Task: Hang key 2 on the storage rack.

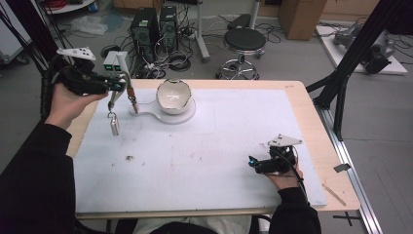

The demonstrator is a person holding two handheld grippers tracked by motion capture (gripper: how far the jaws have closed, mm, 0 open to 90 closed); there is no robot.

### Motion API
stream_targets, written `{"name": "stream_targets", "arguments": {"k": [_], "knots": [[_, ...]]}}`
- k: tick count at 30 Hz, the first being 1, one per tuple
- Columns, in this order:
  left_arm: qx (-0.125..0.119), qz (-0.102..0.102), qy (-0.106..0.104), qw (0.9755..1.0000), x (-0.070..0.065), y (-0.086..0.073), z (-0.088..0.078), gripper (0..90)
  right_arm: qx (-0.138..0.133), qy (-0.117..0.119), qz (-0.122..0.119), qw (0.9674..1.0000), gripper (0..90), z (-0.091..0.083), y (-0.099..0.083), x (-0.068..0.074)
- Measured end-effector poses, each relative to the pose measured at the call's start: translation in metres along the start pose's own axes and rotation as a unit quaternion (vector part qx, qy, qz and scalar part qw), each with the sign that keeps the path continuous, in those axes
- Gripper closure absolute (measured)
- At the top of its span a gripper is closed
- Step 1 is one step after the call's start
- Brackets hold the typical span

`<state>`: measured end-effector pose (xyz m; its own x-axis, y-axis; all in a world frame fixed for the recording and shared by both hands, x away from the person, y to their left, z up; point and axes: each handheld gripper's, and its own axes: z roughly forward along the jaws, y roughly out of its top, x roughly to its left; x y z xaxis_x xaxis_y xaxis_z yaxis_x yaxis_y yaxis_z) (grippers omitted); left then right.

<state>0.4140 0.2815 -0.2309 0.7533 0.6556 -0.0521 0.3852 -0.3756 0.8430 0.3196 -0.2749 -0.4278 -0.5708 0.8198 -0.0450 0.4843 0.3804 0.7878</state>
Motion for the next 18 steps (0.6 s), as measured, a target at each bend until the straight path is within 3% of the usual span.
{"name": "stream_targets", "arguments": {"k": [11, 16, 18], "knots": [[-0.026, -0.02, 0.045, 0.9984, 0.036, 0.015, -0.03, 74.1, 0.003, 0.007, 0.001, 1.0, 0.6, 0.001, -0.001, 0.0], [-0.027, -0.022, 0.061, 0.9975, 0.047, 0.02, -0.035, 74.2, 0.004, 0.008, 0.0, 1.0, 0.6, 0.002, -0.001, 0.0], [-0.042, -0.029, 0.064, 0.9966, 0.051, 0.02, -0.036, 74.2, 0.003, 0.008, 0.001, 1.0, 0.6, 0.002, -0.001, -0.001]]}}
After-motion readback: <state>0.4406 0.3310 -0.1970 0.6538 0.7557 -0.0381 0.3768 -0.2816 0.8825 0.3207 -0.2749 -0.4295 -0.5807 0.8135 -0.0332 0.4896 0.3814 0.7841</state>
